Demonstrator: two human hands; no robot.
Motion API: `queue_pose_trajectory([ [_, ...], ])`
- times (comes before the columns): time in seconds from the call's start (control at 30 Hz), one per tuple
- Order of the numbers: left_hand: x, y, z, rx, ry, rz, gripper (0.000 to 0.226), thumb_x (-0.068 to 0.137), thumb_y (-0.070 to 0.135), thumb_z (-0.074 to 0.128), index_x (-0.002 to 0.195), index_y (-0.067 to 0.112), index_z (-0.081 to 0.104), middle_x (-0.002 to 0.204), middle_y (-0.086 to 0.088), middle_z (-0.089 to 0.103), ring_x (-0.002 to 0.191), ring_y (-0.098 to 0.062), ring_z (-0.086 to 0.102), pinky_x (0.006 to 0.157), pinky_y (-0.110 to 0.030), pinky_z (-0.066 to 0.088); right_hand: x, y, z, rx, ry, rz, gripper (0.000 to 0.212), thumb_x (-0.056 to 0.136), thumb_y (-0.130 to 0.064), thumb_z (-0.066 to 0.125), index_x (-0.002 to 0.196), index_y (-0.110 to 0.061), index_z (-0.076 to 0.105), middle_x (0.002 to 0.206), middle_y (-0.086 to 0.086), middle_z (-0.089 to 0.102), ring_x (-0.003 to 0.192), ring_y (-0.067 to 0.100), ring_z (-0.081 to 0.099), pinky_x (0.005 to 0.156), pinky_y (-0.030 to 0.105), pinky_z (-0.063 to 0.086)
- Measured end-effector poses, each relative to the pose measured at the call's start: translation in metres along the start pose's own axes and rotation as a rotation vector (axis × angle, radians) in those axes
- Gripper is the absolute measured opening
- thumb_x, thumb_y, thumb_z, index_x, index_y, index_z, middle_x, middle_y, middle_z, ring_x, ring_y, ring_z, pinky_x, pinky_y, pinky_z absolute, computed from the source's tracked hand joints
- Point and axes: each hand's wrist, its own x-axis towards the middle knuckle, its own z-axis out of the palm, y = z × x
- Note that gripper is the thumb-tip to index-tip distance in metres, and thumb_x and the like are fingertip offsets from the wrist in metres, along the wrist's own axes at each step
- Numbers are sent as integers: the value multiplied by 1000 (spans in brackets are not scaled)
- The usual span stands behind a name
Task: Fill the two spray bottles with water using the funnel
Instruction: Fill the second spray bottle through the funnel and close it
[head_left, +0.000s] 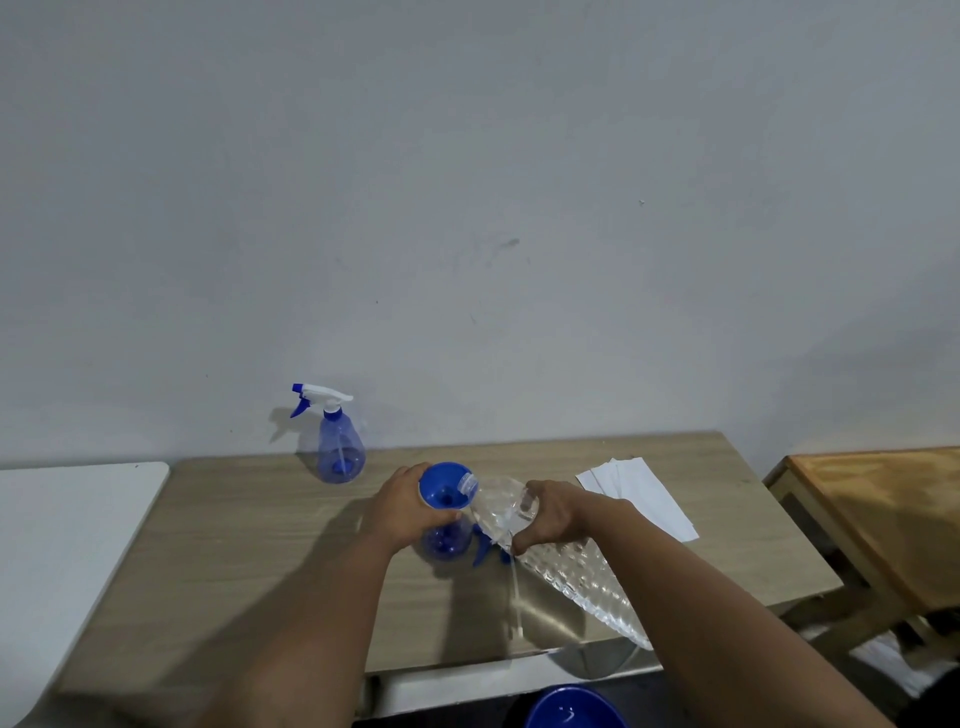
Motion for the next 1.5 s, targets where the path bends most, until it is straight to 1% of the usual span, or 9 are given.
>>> queue_pose_trajectory([
  [0.13, -2, 1, -1, -25, -8, -2, 51, 52, 47, 86, 92, 52, 54, 102, 18, 61, 101, -12, 63, 91, -42, 55, -5, -4, -3, -2, -24, 11, 67, 71, -47, 86, 124, -20, 54, 95, -6, 59, 75, 15, 63, 50, 25, 47],
  [0.23, -3, 2, -1, -36, 1, -11, 52, 48, 51, 83, 89, 55, 52, 104, 18, 60, 101, -12, 64, 91, -43, 55, -7, -7, -4, -19, -26, 7, 68, 71, -49, 87, 123, -21, 55, 103, -4, 60, 81, 15, 64, 58, 27, 53],
  [0.37, 0, -3, 1, -33, 5, -22, 56, 47, 53, 84, 91, 60, 51, 109, 17, 62, 102, -10, 64, 91, -42, 56, -12, -12, -8, -46, -33, -7, 56, 75, -45, 85, 115, -23, 52, 103, -5, 60, 86, 17, 63, 50, 23, 45],
  [0.53, 2, -6, 3, -25, 1, -31, 60, 47, 54, 85, 99, 53, 54, 110, 17, 61, 101, -10, 64, 91, -41, 56, -16, -16, -12, -64, -44, 13, 63, 76, -45, 85, 124, -17, 55, 111, 1, 60, 94, 23, 64, 55, 28, 53],
  [0.73, -1, -1, 2, -13, 8, -51, 74, 46, 56, 82, 113, 47, 53, 115, 15, 57, 105, -13, 63, 93, -42, 54, -19, -20, -15, -92, -36, 12, 64, 77, -44, 84, 126, -13, 57, 112, 6, 64, 100, 26, 67, 52, 26, 49],
  [0.93, 2, -8, 5, 13, 6, -57, 78, 46, 58, 82, 118, 42, 57, 116, 15, 61, 101, -11, 64, 89, -42, 56, -21, -24, -17, -111, -32, -3, 63, 77, -44, 84, 125, -13, 57, 110, 6, 67, 86, 22, 65, 50, 25, 48],
  [1.03, 3, -8, 5, 6, 17, -48, 71, 46, 57, 83, 111, 44, 58, 112, 16, 62, 98, -10, 64, 88, -41, 57, -22, -25, -17, -114, -30, -24, 62, 77, -44, 84, 125, -13, 59, 111, 5, 68, 90, 22, 65, 49, 24, 46],
  [1.2, -1, -2, 3, -11, 14, -36, 66, 48, 53, 84, 105, 50, 51, 113, 13, 61, 100, -13, 64, 89, -43, 56, -23, -27, -18, -108, -34, 8, 61, 77, -44, 84, 123, -16, 55, 85, -7, 57, 64, 10, 59, 45, 23, 46],
  [1.5, -1, -3, 1, 2, 7, -40, 66, 49, 54, 84, 107, 48, 53, 109, 16, 58, 100, -12, 63, 91, -41, 55, -23, -27, -18, -132, -31, 11, 66, 74, -48, 85, 124, -16, 56, 102, 0, 63, 77, 17, 64, 50, 26, 49],
])
